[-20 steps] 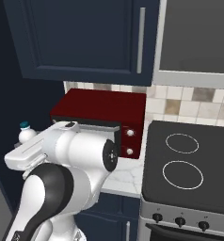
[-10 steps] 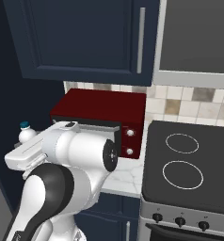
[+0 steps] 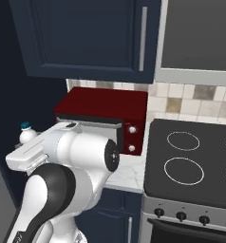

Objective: Take the bottled waters from the counter and place them in the freezer to freeze. Close the freezer door after placing the bottles.

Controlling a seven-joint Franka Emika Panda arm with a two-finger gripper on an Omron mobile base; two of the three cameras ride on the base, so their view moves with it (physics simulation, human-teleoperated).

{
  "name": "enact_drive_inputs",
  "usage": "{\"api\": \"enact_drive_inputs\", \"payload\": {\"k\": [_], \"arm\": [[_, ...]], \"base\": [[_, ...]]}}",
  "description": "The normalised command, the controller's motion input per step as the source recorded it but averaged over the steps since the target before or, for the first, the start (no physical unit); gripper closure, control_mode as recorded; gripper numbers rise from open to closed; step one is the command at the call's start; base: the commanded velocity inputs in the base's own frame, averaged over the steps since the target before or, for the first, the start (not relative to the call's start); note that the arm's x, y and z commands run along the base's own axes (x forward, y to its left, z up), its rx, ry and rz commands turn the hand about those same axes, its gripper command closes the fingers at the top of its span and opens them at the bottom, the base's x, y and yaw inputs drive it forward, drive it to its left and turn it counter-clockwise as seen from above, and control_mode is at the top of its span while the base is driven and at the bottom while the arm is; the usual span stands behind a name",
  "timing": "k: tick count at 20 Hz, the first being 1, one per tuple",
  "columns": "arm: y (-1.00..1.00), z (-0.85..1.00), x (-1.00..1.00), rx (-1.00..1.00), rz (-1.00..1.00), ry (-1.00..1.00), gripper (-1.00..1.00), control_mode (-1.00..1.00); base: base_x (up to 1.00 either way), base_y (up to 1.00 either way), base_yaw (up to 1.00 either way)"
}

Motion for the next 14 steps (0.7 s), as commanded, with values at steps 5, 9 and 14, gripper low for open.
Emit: {"api": "enact_drive_inputs", "payload": {"k": [5, 9, 14], "arm": [[0.0, 0.0, 0.0, 0.0, 0.0, 0.0, 1.0, 1.0], [0.0, 0.0, 0.0, 0.0, 0.0, 0.0, 1.0, 1.0], [0.0, 0.0, 0.0, 0.0, 0.0, 0.0, 1.0, 1.0]], "base": [[-0.72, 0.11, 0.02], [-0.59, 0.29, 0.09], [-0.42, 0.45, 0.18]]}}
